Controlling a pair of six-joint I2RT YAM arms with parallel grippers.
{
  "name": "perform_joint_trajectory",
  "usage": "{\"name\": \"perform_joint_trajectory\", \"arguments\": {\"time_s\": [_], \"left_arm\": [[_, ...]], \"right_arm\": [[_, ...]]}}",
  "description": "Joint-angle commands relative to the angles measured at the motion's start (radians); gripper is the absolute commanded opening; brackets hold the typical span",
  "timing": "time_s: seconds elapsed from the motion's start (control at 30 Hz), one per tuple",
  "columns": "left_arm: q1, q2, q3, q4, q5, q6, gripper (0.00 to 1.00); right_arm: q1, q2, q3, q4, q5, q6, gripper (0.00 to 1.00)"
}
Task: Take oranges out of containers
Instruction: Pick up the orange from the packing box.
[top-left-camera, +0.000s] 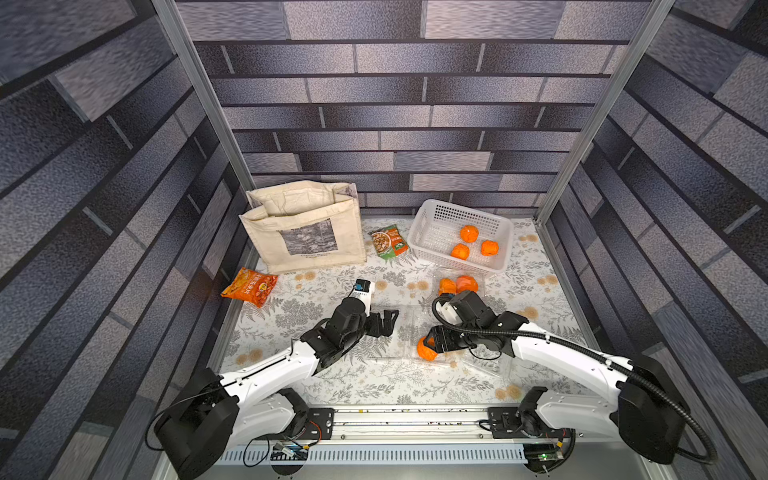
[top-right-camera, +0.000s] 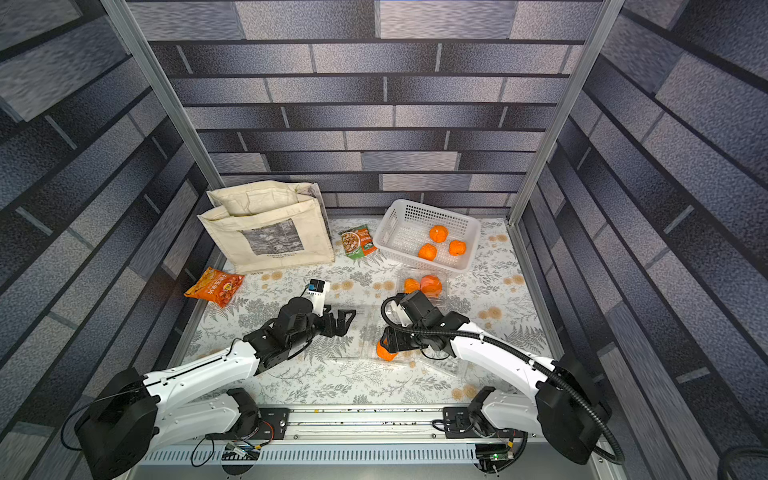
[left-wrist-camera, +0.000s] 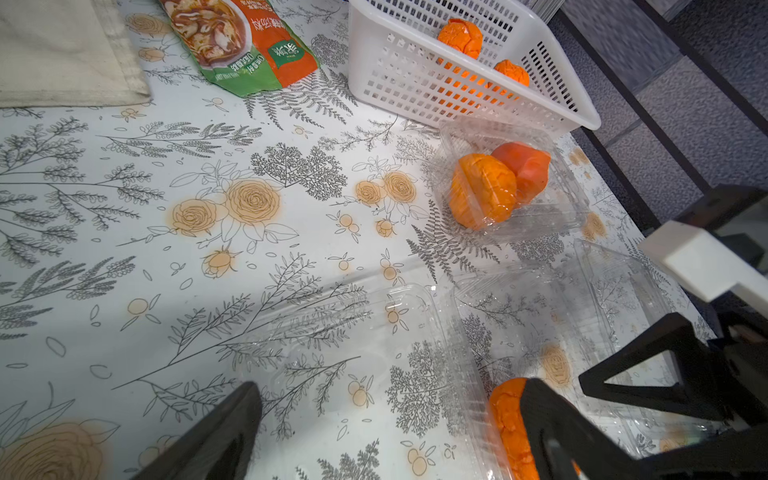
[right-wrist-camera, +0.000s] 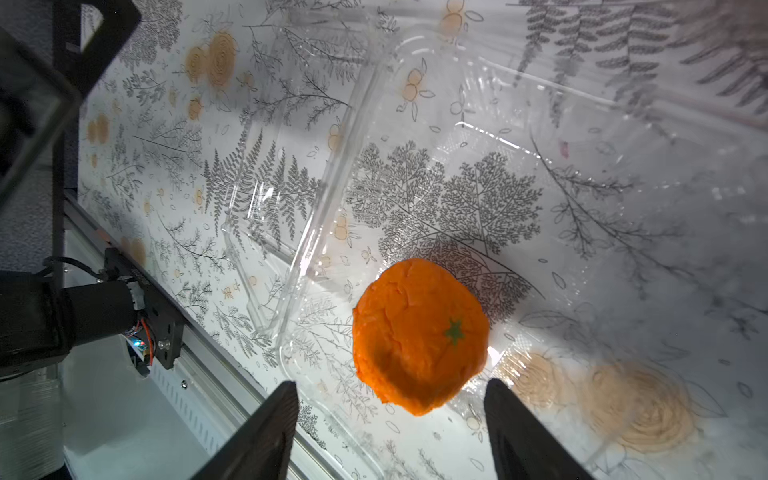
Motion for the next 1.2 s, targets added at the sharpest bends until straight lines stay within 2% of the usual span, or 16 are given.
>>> {"name": "perform_joint_trajectory", "arguments": {"time_s": [0.0, 0.13, 0.63, 0.93, 0.97, 1.07, 1.17], "left_arm": [[-0.007, -0.028, 0.006, 0.007, -0.010, -0.026, 1.00], [-0.007, -0.034, -0.001, 0.004, -0.017, -0.037, 1.00], [-0.015, -0.058, -0.022, 0.003, -0.029, -0.071, 1.00], [-0.015, -0.063, -0.026, -0.013, -0.040, -0.081, 1.00], [-0.016, -0.065, -0.027, -0.013, -0.038, -0.081, 1.00], [-0.015, -0.068, -0.027, -0.014, -0.041, -0.082, 1.00], [-0.015, -0.072, -0.031, -0.014, -0.041, -0.082, 1.00]], "right_arm": [[0.012, 0.023, 0.008, -0.027, 0.048, -0.006, 0.72], [0.026, 0.060, 0.013, -0.025, 0.062, 0.000, 0.68], [0.102, 0.207, 0.099, -0.100, 0.154, -0.033, 0.65], [0.102, 0.244, 0.111, -0.117, 0.174, -0.032, 0.65], [0.102, 0.250, 0.112, -0.114, 0.172, -0.032, 0.61], [0.101, 0.236, 0.110, -0.076, 0.157, -0.031, 0.40], [0.100, 0.188, 0.125, -0.042, 0.157, -0.017, 0.35]]}}
